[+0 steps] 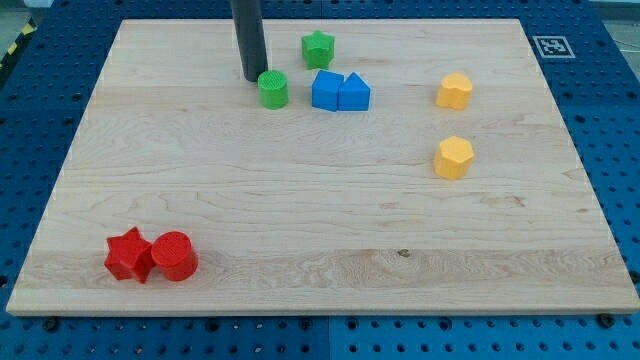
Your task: Move the green circle into the green star
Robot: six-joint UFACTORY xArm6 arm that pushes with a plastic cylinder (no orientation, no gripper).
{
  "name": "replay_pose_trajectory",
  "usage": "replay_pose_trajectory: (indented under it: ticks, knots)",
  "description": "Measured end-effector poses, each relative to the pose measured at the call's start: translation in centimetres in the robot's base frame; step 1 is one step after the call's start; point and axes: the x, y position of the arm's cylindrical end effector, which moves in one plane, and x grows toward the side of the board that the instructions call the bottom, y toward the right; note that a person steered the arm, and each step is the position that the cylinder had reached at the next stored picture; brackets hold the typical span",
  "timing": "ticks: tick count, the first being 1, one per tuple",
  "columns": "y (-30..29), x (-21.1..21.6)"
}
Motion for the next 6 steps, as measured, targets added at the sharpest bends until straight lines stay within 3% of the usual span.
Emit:
replay_pose_trajectory:
  ticks: [4,6]
  knots:
    - [1.4,10.0]
    - [4.7,3.3]
